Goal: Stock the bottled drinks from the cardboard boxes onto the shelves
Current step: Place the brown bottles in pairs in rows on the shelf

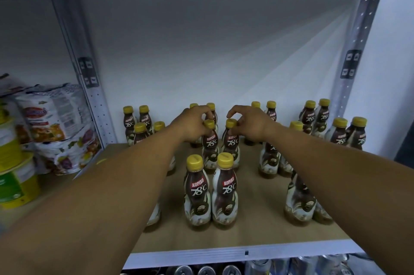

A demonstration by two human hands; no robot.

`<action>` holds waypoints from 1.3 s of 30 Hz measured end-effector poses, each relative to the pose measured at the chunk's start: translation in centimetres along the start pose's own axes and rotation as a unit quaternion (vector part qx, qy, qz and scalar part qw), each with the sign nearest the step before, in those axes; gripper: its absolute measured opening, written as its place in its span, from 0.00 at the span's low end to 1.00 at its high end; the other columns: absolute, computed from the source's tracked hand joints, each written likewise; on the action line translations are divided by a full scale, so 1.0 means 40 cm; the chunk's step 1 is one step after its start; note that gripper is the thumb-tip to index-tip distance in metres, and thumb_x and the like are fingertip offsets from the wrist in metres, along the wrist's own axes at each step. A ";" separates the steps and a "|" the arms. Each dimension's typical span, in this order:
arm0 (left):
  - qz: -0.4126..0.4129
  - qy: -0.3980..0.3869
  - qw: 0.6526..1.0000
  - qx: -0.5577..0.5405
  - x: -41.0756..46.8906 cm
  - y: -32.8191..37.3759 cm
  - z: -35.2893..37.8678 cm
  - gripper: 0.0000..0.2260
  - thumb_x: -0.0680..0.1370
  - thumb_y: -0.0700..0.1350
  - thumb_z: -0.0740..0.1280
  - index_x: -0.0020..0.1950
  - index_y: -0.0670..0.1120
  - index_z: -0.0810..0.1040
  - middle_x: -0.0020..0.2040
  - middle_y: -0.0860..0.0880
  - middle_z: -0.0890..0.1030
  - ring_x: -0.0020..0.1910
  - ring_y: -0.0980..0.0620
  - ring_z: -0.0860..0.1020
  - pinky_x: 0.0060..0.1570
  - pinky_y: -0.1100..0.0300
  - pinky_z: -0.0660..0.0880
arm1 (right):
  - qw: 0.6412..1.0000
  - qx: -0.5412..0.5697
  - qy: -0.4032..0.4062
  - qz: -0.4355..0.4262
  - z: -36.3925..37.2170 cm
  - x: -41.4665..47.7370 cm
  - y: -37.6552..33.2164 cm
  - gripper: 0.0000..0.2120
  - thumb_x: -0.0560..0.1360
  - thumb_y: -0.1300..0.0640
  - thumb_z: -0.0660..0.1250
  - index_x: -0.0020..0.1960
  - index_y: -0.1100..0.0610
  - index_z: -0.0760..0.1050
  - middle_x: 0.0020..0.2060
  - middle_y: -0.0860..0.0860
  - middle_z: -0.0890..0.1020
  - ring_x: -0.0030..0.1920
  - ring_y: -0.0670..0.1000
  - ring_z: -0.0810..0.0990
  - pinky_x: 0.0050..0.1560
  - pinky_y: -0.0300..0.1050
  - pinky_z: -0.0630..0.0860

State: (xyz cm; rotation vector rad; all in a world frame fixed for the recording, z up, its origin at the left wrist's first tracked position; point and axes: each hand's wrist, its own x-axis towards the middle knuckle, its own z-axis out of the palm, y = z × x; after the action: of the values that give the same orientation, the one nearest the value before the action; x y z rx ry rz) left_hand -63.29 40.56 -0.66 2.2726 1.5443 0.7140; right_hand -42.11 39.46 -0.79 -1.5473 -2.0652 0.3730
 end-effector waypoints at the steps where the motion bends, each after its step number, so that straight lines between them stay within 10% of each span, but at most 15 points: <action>1: -0.003 -0.001 1.000 -0.001 -0.004 0.001 -0.002 0.16 0.73 0.43 0.78 0.56 0.52 0.76 0.53 0.43 0.79 0.51 0.42 0.80 0.52 0.46 0.79 | 1.000 0.003 0.000 0.000 0.002 -0.001 -0.001 0.16 0.73 0.56 0.77 0.56 0.47 0.75 0.34 0.47 0.76 0.36 0.49 0.75 0.39 0.43 0.69; 39: -0.026 -0.051 0.998 0.012 -0.096 -0.034 -0.078 0.16 0.76 0.44 0.76 0.58 0.52 0.73 0.56 0.45 0.82 0.47 0.47 0.78 0.42 0.57 0.72 | 0.999 0.018 -0.018 -0.027 0.052 -0.043 -0.097 0.18 0.73 0.55 0.78 0.60 0.49 0.76 0.46 0.55 0.84 0.45 0.52 0.81 0.42 0.40 0.74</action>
State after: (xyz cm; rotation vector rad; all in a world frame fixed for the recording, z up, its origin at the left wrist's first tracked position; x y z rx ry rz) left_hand -67.22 37.43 0.35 2.2393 1.5665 0.5592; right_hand -46.03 36.83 -0.95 -1.4717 -2.1117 0.4186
